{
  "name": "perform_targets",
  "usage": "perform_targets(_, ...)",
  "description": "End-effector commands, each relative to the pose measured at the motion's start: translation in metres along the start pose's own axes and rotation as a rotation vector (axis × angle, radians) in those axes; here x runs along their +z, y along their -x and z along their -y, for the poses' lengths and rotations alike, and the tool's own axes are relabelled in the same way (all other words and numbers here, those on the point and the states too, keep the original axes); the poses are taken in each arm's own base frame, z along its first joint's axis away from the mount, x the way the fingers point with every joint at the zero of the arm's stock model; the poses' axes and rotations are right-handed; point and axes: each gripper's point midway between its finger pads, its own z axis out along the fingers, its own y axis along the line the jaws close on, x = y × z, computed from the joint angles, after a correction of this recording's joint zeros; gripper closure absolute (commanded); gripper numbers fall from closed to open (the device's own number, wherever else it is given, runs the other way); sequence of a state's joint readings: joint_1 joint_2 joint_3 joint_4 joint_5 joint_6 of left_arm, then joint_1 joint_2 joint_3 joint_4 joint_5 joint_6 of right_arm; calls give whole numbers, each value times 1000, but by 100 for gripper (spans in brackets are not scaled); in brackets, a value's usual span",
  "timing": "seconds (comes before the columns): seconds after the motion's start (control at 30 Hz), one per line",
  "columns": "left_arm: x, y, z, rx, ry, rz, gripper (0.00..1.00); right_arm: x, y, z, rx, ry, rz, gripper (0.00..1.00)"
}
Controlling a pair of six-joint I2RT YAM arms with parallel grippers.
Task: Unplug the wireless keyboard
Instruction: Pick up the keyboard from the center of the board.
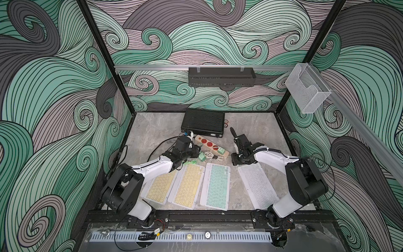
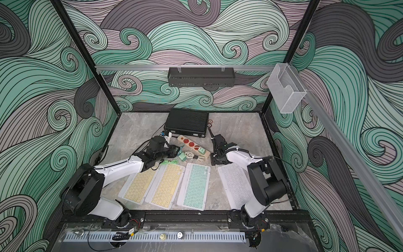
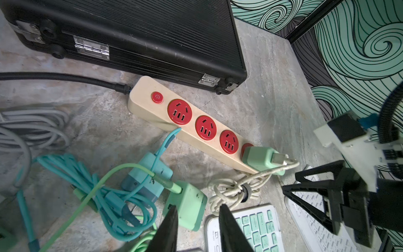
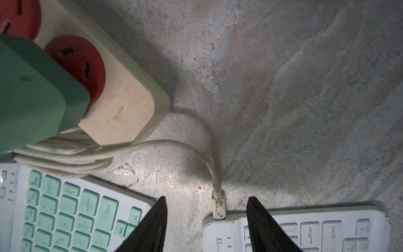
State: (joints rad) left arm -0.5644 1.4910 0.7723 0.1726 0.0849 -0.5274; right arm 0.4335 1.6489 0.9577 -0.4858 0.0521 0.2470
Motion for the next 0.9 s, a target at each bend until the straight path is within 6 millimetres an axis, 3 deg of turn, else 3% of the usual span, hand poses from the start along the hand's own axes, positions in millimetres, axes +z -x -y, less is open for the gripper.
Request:
perform_targets(0.0,0,9,12,3,-32,1,66,3,13,5,-6,-43,17,42)
perform_targets(0.37,2,7,14,-6,-40,-11,66,30,18,-8,-15,19,23,47)
perform_targets(0.57,1,7,14,-12,-45,-8,65,33,17,-9,-7,28,28,62)
perform_targets(0.87,0,6,16,-19,-63,-7,65,25,21,-8,3,31,73,94)
